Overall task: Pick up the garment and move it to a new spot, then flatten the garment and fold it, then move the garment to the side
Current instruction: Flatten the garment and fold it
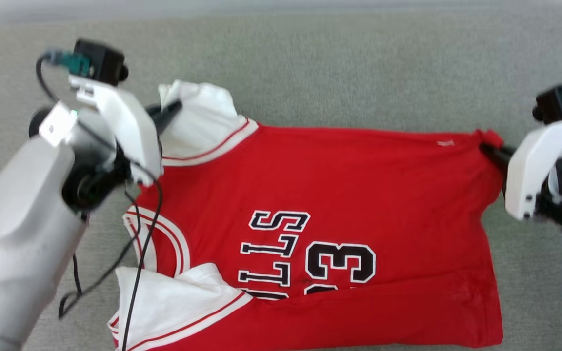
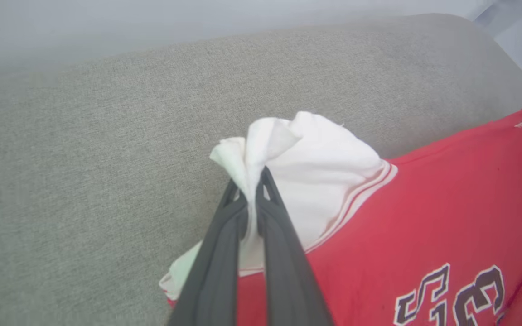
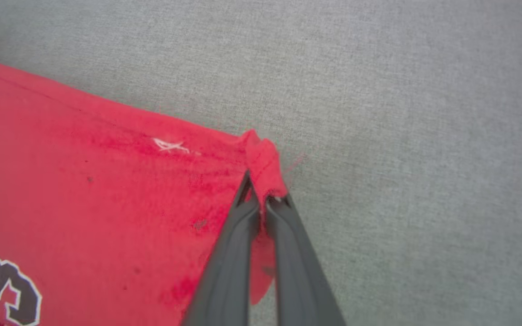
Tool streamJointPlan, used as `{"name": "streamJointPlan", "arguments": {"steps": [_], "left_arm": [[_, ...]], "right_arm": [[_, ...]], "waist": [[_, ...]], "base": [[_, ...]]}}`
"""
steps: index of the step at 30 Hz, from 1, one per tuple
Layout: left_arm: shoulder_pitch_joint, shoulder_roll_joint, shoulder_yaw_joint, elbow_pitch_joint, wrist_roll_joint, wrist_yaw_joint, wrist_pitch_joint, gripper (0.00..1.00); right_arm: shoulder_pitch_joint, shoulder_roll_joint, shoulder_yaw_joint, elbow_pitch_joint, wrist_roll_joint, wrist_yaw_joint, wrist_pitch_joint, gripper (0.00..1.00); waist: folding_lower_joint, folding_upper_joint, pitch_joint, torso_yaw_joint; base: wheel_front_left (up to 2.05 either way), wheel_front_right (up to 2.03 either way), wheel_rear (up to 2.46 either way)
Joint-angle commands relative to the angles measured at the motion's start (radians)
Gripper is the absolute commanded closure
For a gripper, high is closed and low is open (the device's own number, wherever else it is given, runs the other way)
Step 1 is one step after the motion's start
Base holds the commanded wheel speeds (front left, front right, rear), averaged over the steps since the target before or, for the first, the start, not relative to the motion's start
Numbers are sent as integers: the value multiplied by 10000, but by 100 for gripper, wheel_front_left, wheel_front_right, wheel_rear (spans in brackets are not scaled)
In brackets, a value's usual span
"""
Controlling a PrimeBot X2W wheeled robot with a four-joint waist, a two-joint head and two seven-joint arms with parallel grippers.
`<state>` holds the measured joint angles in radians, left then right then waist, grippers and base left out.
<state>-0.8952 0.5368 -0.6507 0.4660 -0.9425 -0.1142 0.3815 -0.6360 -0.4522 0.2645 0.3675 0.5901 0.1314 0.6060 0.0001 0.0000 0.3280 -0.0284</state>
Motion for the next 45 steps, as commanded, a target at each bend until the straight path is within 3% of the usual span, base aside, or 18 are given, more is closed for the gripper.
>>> {"name": "streamJointPlan", "arguments": {"steps": [1,6,12,17,24,25,26,28,29,37,45], "left_arm": [[450,186,59,-197,-76,80,-135,100],[2018,637,125,-1232,-243,480,-590,100],[4213,1002,146,-2412,-399,1494,-1164,100],[6008,971,103,-3056,-765,2139,-1582,100],[7503,669,-36,-3022,-1224,2465,-1961,100],[7639,590,-81,-2941,-1259,2485,-1997,100],[7746,523,-121,-2847,-1247,2489,-2050,100],[7773,370,-113,-2681,-1132,2487,-2366,54],[7839,223,-98,-2607,-1196,2422,-2502,0],[7584,-3,19,-2565,-266,1893,-4512,0],[7344,-120,403,-2915,602,1933,-6111,0]], "right_arm": [[392,-8,-174,-186,-49,-15,-47,100],[1836,206,-705,-971,-417,-15,-105,100],[3583,694,-1251,-1536,-559,-15,-310,100],[4901,1119,-1784,-1623,-586,-15,-552,100],[6199,1583,-2463,-1657,-821,-15,-817,100],[6323,1719,-2540,-1653,-805,-15,-899,84],[6447,1792,-2569,-1647,-901,-15,-988,0],[6660,2025,-2668,-1661,-897,-15,-1270,0],[6739,2059,-2701,-1724,-991,-13,-1502,0],[7033,2384,-2765,-2523,-1172,-12,-3273,0],[6770,2108,-3372,-2813,-1324,-12,-2561,0]], "waist": [[-1,0,-461,139],[-1,0,-1082,286],[-1,0,-1660,444],[-1,0,-2038,527],[-1,0,-2458,548],[-1,0,-2502,541],[-1,0,-2547,535],[-1,0,-2614,541],[-1,0,-2667,548],[-1,0,-2933,489],[-1,0,-3077,482]], "base": [[0,0,0],[0,0,0],[0,0,0],[0,0,0],[0,0,0],[0,0,0],[0,0,0],[0,0,0],[0,0,0],[0,0,0],[0,0,0]]}}
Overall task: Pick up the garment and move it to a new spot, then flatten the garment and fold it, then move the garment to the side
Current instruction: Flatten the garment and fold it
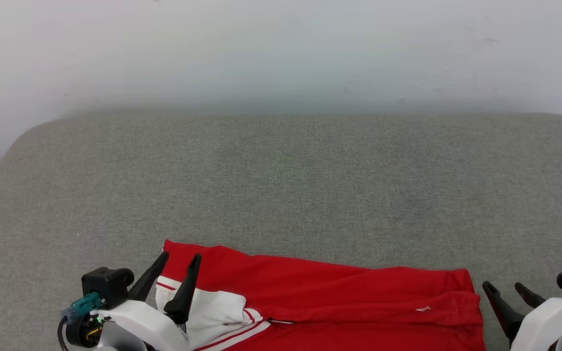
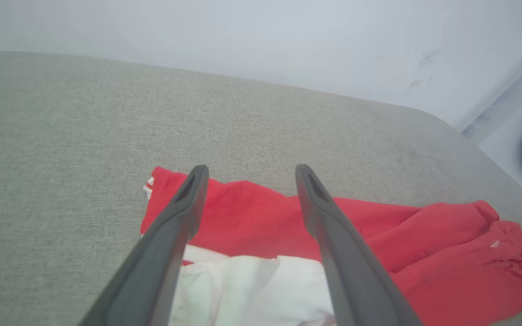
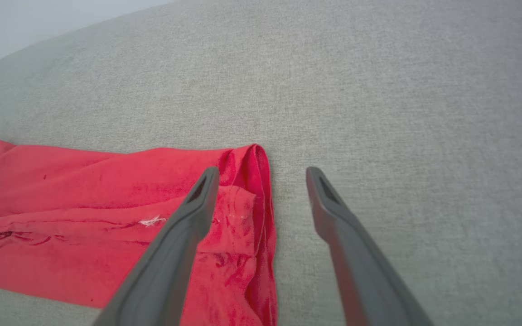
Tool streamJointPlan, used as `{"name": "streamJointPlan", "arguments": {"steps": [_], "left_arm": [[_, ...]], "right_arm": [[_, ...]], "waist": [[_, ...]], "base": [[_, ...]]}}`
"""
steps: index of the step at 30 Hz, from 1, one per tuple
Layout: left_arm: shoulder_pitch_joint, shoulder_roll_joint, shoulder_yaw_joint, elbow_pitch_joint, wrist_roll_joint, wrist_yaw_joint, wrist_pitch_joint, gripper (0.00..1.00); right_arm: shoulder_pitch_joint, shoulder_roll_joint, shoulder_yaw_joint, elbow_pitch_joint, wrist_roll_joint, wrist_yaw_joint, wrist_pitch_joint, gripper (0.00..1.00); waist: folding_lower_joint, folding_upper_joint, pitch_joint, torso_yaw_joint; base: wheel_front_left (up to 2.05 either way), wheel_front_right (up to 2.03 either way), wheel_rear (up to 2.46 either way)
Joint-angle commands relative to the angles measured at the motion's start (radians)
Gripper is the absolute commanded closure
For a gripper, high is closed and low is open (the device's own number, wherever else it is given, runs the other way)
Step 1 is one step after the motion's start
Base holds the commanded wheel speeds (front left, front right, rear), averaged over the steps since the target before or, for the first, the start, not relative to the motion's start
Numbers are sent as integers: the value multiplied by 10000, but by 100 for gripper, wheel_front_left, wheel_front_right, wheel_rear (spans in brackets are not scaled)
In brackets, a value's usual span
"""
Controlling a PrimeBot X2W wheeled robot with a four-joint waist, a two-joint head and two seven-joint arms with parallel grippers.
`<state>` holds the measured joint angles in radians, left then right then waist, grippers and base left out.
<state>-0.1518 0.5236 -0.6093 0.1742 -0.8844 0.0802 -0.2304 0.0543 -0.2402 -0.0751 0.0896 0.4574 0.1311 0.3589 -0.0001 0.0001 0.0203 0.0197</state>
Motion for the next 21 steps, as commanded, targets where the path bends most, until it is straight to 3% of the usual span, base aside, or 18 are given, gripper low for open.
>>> {"name": "streamJointPlan", "arguments": {"steps": [1,5,9,21], "left_arm": [[-109,-58,107,-88,88,55,-106,0],[-58,-378,757,-486,670,367,-327,0],[288,-977,1851,-1366,1975,773,-359,0],[610,-1969,2926,-2004,4159,538,-347,0]], "right_arm": [[-164,-75,-47,-50,-17,-8,134,0],[-223,-409,-225,-330,-163,-8,1090,0],[-268,-657,-233,-731,-299,-8,2276,0],[-450,-357,156,5,-14,-8,2981,0]], "waist": [[1,-1,-10,15],[1,-1,-10,115],[1,-1,180,287],[1,-1,1174,842]], "base": [[0,0,0],[0,0,0],[0,0,0],[0,0,0]]}}
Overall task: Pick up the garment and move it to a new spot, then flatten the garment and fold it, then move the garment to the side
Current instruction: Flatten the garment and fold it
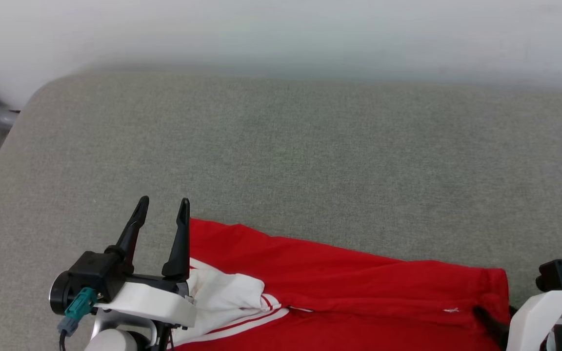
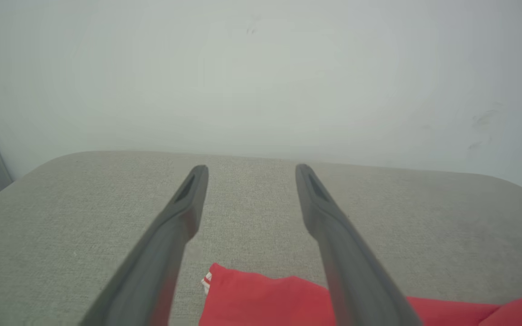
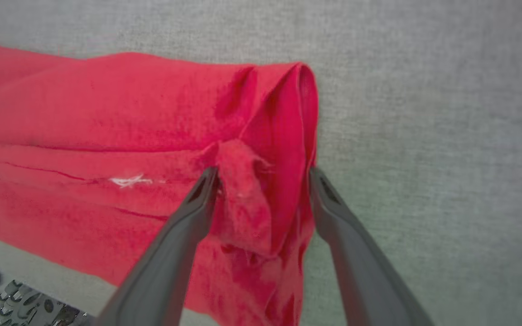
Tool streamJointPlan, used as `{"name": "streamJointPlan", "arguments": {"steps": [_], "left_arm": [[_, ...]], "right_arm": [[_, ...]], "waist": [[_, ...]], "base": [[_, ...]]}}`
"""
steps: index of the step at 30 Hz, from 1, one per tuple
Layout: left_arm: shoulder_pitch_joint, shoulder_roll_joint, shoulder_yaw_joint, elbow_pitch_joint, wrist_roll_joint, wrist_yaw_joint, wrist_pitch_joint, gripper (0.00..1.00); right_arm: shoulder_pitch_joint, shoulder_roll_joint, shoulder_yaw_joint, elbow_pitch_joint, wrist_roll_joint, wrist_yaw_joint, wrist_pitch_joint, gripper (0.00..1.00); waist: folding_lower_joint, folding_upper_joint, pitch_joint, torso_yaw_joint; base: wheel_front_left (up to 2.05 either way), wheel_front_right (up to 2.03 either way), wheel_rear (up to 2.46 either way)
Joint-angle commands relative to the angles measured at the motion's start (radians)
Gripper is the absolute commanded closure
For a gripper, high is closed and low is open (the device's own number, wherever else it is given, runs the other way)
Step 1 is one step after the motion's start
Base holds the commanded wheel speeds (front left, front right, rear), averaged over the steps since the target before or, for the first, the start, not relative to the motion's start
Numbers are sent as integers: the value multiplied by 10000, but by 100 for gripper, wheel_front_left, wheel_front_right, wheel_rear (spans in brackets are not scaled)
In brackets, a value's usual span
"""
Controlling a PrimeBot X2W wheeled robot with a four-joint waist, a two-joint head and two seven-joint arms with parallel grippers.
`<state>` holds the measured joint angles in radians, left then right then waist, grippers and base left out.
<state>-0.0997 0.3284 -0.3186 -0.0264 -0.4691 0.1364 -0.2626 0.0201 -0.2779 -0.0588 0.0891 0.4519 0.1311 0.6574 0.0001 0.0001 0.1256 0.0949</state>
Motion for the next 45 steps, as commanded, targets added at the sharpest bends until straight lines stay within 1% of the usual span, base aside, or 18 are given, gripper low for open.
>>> {"name": "streamJointPlan", "arguments": {"steps": [1,4,8,9,10,11,19,25,29,35,38,45], "left_arm": [[52,-99,75,-32,114,-69,-25,0],[4,-233,169,64,363,-217,-23,0],[-10,-415,291,197,585,-412,-24,0],[5,-446,330,223,635,-459,-24,0],[20,-473,374,262,672,-487,-24,0],[46,-485,408,315,734,-535,-24,0],[288,-541,574,684,1069,-684,-23,0],[616,-443,575,866,1266,-482,-23,0],[821,-367,538,889,1346,-388,25,0],[970,-313,466,853,1390,-309,111,0],[1001,-301,447,845,1361,-270,164,0],[971,-332,324,924,1205,-379,298,0]], "right_arm": [[-134,84,45,141,99,-8,57,0],[-97,174,275,627,229,-6,405,0],[45,327,528,1234,471,-5,1144,0],[55,332,581,1298,527,-5,1292,61],[36,332,620,1277,581,-5,1290,97],[-7,325,626,1269,632,-3,1308,100],[-516,-89,462,528,767,-6,912,100],[-571,-323,38,229,739,-8,953,100],[-418,-414,-660,136,545,-8,1139,100],[-74,-394,-2182,-107,217,-8,1624,100],[-99,-170,-2675,-178,396,-8,1965,100],[-601,1368,-3616,-210,2570,-6,3822,100]], "waist": [[-1,-1,194,114],[-1,-1,359,170],[-1,-1,434,179],[-1,-1,432,169],[-1,-1,415,159],[-1,-1,374,147],[-1,-1,-287,-40],[-1,-1,-775,-294],[-1,-1,-970,-463],[-1,-1,-1163,-606],[-1,-1,-1209,-661],[-1,-1,-1317,-619]], "base": [[0,0,0],[0,0,0],[0,0,0],[0,0,0],[0,0,0],[0,0,0],[0,0,0],[0,0,0],[0,0,0],[0,0,0],[0,0,0],[0,0,0]]}}
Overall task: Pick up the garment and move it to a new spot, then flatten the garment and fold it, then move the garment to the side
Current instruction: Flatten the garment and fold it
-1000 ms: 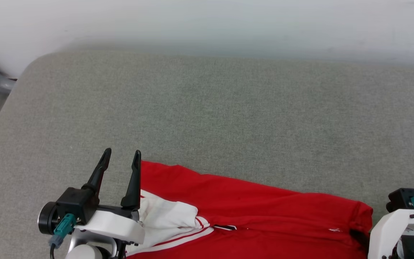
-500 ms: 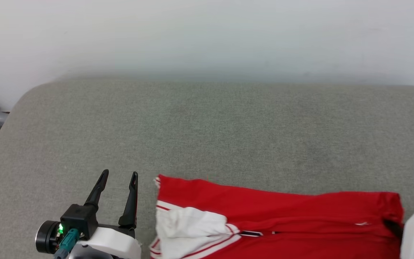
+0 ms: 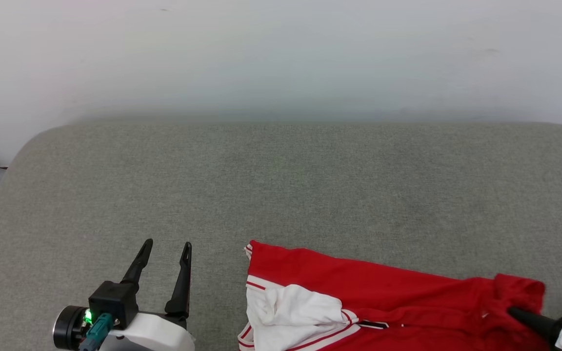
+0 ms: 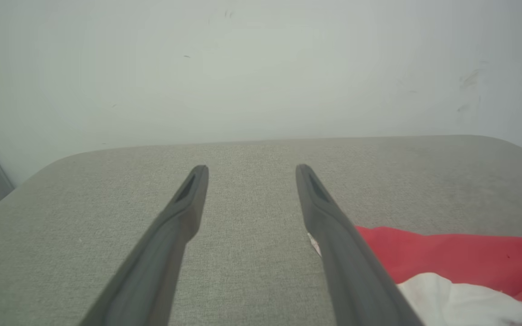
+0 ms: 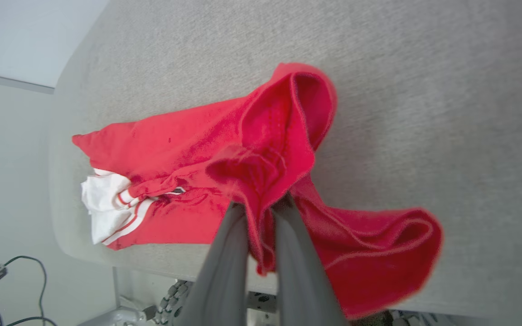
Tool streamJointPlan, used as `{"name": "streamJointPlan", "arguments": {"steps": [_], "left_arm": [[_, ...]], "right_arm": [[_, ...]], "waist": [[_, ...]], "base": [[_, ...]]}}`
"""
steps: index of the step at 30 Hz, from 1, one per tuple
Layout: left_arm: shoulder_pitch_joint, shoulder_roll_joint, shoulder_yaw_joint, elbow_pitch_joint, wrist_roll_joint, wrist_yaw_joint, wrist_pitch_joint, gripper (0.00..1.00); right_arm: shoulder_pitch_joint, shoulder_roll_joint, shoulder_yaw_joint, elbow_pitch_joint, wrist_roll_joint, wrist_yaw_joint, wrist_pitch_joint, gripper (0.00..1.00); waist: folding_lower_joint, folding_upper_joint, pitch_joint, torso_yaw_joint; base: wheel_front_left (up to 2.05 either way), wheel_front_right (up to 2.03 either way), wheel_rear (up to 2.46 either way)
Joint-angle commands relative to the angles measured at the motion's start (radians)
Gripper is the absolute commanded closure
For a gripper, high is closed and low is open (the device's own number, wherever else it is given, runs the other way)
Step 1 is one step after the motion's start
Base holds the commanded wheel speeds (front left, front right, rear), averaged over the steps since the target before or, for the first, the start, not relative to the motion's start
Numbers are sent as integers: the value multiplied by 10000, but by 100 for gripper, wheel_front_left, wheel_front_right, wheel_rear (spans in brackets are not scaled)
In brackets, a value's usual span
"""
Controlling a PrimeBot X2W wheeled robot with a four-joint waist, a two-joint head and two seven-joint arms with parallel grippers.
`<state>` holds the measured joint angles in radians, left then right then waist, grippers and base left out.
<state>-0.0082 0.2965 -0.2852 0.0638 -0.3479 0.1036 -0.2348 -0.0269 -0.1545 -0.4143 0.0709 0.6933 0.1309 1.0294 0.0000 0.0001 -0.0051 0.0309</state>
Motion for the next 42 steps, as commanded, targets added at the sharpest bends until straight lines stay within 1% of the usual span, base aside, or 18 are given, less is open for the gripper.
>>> {"name": "streamJointPlan", "arguments": {"steps": [1,4,6,8,11,16,22,23,26,29,31,32,33,34,35,36,39,42], "left_arm": [[47,-12,-34,30,-27,-51,23,0],[29,0,-79,54,-78,-82,69,0],[-11,12,-100,45,-83,-107,79,0],[-88,2,-123,29,-127,-131,94,0],[-234,13,-157,19,-148,-162,103,0],[-443,-60,-213,91,-175,-231,40,0],[-706,-150,-254,150,-208,-295,-51,0],[-706,-150,-254,150,-208,-295,-51,0],[-872,-214,-305,194,-191,-337,-94,0],[-1076,-316,-323,278,-178,-407,-151,0],[-1181,-392,-338,351,-162,-421,-190,0],[-1229,-419,-334,391,-155,-445,-219,0],[-1273,-454,-333,438,-160,-468,-238,0],[-1314,-480,-331,486,-155,-487,-243,0],[-1348,-505,-322,518,-147,-506,-249,0],[-1382,-533,-310,561,-140,-518,-256,0],[-1408,-606,-262,683,-116,-566,-287,0],[-1422,-642,-223,779,-76,-609,-301,0]], "right_arm": [[-173,355,-176,8,510,-5,391,100],[-466,847,-519,147,1830,-5,1249,100],[-643,998,-635,303,2694,-5,1650,100],[-805,1062,-469,658,3632,-5,1873,100],[-1101,1058,293,1207,4875,-5,1570,100],[-1459,1054,2013,1721,6086,-5,697,100],[-1943,1056,4170,2035,6937,-5,-505,100],[-1943,1056,4170,2035,6937,-5,-505,100],[-2228,1047,5058,2077,7072,-5,-1046,100],[-2426,1046,5726,2234,7078,-3,-1441,100],[-2573,1046,6047,2436,6701,-5,-1667,100],[-2631,1045,6138,2544,6491,-5,-1821,97],[-2696,1043,6202,2645,6291,-3,-1989,65],[-2720,1044,6289,2756,6156,-3,-2097,52],[-2714,1047,6373,2863,6059,-5,-2189,33],[-2743,1047,6453,2947,5917,-3,-2289,0],[-2798,1044,6700,3020,5822,-3,-2452,0],[-2858,1044,6942,2697,5673,-3,-2654,0]], "waist": [[0,-1,-20,45],[0,-1,-55,137],[0,-1,-51,208],[0,-1,-24,301],[0,-1,85,449],[0,-1,308,730],[0,-1,755,1066],[0,-1,755,1066],[0,-1,1037,1230],[0,-1,1318,1371],[0,-1,1480,1444],[0,-1,1547,1467],[0,-1,1608,1488],[0,-1,1644,1504],[0,-1,1675,1509],[0,-1,1699,1507],[0,-1,1694,1460],[0,-1,1610,1371]], "base": [[0,0,0],[0,0,0],[0,0,0],[0,0,0],[0,0,0],[0,0,0],[0,0,0],[0,0,0],[0,0,0],[0,0,0],[0,0,0],[0,0,0],[0,0,0],[0,0,0],[0,0,0],[0,0,0],[0,0,0],[0,0,0]]}}
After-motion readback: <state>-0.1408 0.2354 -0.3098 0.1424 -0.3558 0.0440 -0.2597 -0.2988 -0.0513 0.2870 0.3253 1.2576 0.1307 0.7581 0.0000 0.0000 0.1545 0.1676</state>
